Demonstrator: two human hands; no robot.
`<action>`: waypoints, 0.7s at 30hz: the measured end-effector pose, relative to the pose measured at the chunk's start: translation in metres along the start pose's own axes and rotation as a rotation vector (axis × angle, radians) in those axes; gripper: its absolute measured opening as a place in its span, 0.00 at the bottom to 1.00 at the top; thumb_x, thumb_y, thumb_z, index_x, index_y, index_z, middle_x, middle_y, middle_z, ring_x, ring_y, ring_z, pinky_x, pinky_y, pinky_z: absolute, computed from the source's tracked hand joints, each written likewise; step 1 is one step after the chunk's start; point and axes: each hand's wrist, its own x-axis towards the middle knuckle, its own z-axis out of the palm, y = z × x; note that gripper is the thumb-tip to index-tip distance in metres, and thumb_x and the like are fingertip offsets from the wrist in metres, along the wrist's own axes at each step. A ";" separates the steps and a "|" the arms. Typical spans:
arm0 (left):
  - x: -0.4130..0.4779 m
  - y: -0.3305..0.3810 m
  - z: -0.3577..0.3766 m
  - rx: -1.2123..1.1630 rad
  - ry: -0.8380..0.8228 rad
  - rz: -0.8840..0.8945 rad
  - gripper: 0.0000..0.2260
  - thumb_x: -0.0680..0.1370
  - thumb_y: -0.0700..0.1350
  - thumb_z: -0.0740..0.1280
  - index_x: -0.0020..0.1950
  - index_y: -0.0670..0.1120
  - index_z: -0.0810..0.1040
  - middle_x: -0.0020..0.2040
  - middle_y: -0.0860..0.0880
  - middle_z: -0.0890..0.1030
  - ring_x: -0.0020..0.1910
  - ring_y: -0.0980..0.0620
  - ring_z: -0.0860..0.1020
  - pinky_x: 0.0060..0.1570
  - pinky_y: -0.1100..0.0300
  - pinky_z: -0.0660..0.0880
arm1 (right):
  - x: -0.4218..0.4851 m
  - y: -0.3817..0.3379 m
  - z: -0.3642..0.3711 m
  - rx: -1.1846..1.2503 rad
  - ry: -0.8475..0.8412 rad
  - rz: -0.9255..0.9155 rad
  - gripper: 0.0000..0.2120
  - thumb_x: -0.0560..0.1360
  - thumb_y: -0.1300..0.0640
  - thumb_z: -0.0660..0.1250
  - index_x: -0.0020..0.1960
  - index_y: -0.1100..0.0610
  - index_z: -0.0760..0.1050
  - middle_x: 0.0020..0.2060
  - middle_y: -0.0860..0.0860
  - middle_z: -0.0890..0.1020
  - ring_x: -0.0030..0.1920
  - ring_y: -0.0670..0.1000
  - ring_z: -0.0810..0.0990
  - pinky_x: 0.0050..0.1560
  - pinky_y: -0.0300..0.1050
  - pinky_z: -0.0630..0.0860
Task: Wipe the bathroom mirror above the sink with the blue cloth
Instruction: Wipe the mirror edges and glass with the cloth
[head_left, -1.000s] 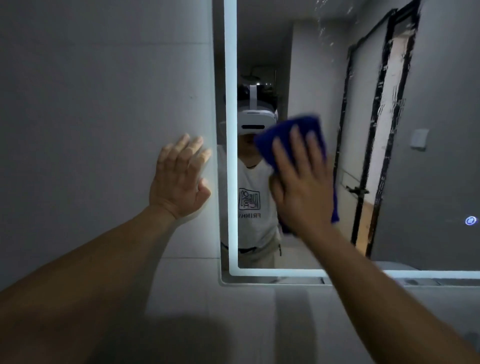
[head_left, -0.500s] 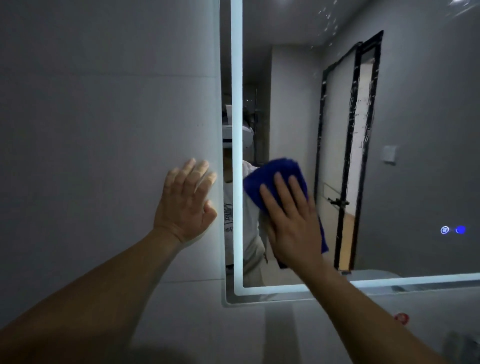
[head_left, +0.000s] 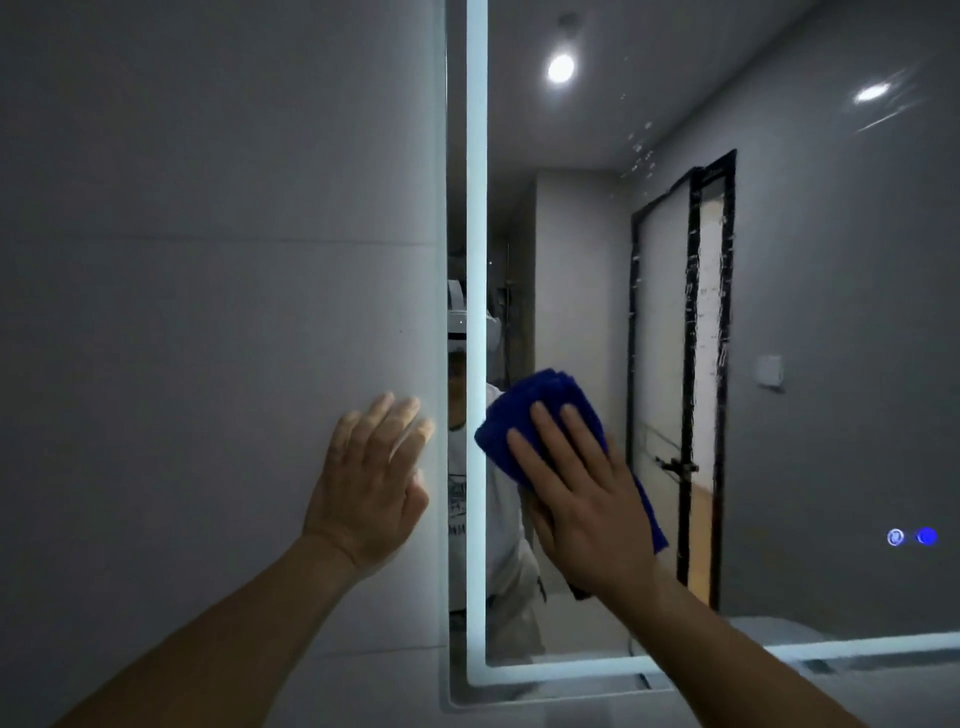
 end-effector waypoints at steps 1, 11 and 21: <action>-0.001 -0.001 0.000 0.001 0.006 0.001 0.22 0.77 0.46 0.55 0.70 0.43 0.68 0.72 0.40 0.69 0.73 0.39 0.66 0.74 0.41 0.57 | 0.021 0.009 -0.003 0.003 0.006 0.022 0.30 0.79 0.51 0.61 0.79 0.50 0.56 0.79 0.53 0.57 0.79 0.57 0.52 0.76 0.62 0.53; 0.098 -0.019 -0.035 0.060 0.194 -0.101 0.18 0.76 0.43 0.57 0.63 0.40 0.73 0.61 0.40 0.74 0.60 0.38 0.72 0.66 0.42 0.66 | 0.162 0.064 -0.037 0.022 0.111 0.218 0.30 0.78 0.52 0.56 0.80 0.52 0.56 0.79 0.54 0.55 0.79 0.57 0.50 0.76 0.54 0.41; 0.181 -0.045 -0.030 0.147 0.295 -0.139 0.20 0.80 0.44 0.54 0.70 0.38 0.70 0.69 0.36 0.73 0.70 0.34 0.70 0.70 0.41 0.65 | 0.172 0.088 -0.038 -0.035 0.022 0.020 0.29 0.80 0.47 0.53 0.80 0.48 0.54 0.80 0.51 0.54 0.80 0.54 0.48 0.77 0.57 0.47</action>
